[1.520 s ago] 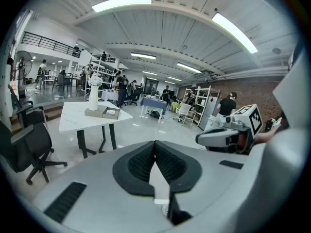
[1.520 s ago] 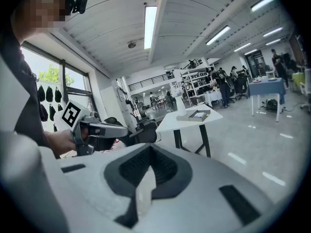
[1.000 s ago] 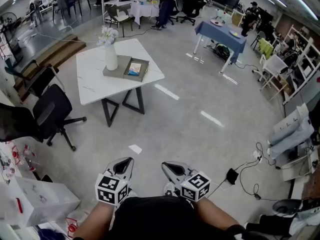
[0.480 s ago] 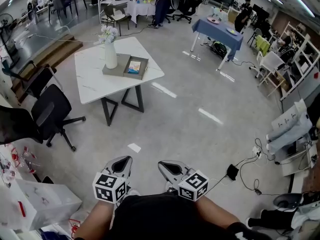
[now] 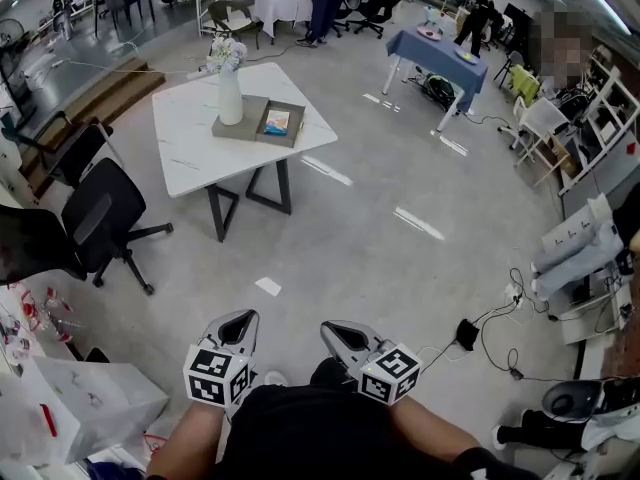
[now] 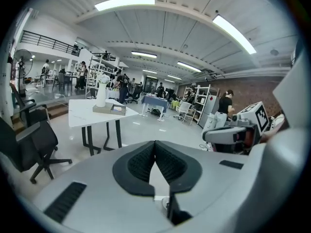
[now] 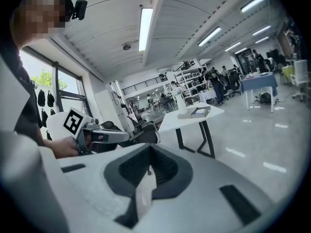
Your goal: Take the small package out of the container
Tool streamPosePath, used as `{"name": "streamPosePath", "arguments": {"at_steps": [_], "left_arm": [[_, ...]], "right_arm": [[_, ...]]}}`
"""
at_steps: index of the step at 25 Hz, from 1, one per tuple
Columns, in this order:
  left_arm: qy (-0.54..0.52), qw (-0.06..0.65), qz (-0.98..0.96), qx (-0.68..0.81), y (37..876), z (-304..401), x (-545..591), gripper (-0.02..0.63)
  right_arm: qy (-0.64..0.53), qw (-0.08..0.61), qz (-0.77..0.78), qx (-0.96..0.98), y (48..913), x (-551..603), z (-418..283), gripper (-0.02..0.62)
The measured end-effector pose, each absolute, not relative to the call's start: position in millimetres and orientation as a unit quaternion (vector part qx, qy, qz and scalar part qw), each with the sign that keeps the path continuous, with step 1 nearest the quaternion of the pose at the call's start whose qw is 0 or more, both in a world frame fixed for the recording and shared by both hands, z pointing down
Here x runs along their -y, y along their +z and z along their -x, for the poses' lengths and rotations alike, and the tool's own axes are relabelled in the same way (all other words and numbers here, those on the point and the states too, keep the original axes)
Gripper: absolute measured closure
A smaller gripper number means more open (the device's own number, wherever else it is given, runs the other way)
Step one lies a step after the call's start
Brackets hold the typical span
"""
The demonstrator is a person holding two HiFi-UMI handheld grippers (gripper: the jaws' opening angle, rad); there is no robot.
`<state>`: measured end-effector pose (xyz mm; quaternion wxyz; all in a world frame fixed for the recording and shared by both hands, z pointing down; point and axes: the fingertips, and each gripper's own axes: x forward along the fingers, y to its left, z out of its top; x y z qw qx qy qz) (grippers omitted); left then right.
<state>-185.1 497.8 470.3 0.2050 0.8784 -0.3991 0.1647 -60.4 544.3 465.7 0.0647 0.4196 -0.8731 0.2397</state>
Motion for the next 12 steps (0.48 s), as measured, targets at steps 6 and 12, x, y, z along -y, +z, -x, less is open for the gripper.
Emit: {"name": "streamPosePath", "arguments": {"at_steps": [6, 12], "left_arm": [[0.154, 0.222, -0.878, 0.395, 474, 189, -493, 0.603], [0.158, 0.231, -0.877, 0.39, 483, 183, -474, 0.603]], "right_arm": [[0.242, 0.072, -0.421, 0.871, 466, -531, 65, 0.595], [0.227, 0.073, -0.422, 0.875, 466, -492, 62, 0.595]]}}
